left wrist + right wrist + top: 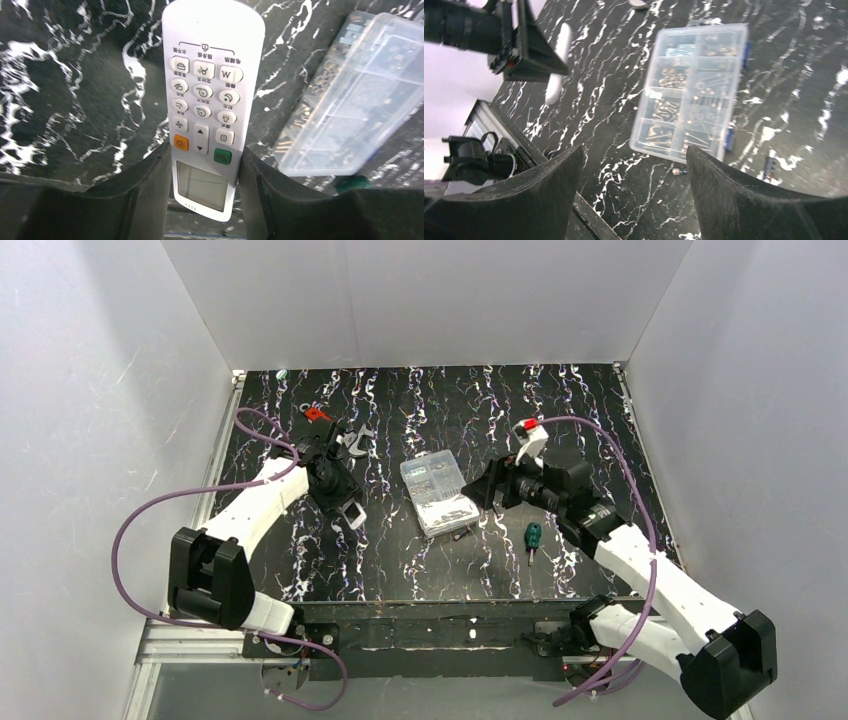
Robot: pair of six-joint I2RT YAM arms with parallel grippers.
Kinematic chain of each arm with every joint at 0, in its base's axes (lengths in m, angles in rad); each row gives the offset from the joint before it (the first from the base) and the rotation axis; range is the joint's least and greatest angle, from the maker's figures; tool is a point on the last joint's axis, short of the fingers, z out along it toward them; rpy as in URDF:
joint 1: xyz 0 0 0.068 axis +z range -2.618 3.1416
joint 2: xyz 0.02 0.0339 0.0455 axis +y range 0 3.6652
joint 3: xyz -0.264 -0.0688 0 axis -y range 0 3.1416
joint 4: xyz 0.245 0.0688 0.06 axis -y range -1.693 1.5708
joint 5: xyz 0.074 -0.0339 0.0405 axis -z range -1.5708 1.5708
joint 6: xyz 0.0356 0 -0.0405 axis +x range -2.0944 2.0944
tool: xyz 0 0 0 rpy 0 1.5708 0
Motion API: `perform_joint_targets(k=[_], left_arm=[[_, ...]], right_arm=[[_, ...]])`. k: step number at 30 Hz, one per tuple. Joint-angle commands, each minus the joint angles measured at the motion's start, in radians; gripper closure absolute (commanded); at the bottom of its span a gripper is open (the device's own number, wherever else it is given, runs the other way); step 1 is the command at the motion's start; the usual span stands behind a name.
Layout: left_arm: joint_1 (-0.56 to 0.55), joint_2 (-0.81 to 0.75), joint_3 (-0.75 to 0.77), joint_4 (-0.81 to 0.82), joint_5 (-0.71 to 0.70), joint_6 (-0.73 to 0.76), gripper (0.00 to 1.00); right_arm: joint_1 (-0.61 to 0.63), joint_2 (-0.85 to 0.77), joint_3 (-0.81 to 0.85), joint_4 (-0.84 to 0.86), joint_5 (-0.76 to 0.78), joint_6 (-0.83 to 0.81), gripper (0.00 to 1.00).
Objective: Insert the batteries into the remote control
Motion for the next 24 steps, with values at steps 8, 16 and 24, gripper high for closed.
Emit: perform_joint_targets(k=[8, 16, 24], left_arm=[[-0.045, 0.017, 0.103, -0.145, 0.145, -0.328, 0.93], [-0.052, -0.014, 0.142, -0.155, 0.202, -0.467, 0.94], [-0.071, -0.060, 0.103, -0.107, 0.199, -0.567, 0.94]], right_arm=[[0.275, 0.137, -0.031, 0.419, 0.135, 0.053, 0.17], [0.323, 0.281, -0.052, 0.606, 0.192, 0.007, 0.17], [0.364, 0.376, 0.038, 0.658, 0.194, 0.054, 0.17]])
